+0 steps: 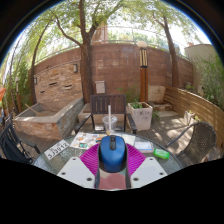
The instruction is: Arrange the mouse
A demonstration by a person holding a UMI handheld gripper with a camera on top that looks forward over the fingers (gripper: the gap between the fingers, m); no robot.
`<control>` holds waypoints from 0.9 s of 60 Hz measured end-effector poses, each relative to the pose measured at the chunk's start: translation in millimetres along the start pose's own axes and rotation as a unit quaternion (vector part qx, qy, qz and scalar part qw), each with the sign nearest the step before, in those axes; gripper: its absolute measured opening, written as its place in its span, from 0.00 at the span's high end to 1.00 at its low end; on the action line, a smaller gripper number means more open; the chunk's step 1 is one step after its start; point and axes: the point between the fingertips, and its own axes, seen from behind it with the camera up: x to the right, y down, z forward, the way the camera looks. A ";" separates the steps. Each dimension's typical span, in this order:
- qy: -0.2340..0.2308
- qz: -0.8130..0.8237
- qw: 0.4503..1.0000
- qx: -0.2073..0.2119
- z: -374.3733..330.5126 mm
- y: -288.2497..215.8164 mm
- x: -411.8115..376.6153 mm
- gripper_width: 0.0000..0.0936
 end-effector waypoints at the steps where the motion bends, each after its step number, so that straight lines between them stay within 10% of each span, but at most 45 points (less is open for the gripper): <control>1: -0.007 -0.001 1.000 -0.012 5.4 15.4 -10.0 0.63; 19: -0.032 -0.002 0.985 -0.170 51.7 195.7 -65.0 0.45; 25: -0.020 -0.021 0.987 -0.160 35.3 171.7 -65.0 0.08; 54: 0.045 -0.045 0.987 -0.146 -166.2 89.5 -85.9 0.09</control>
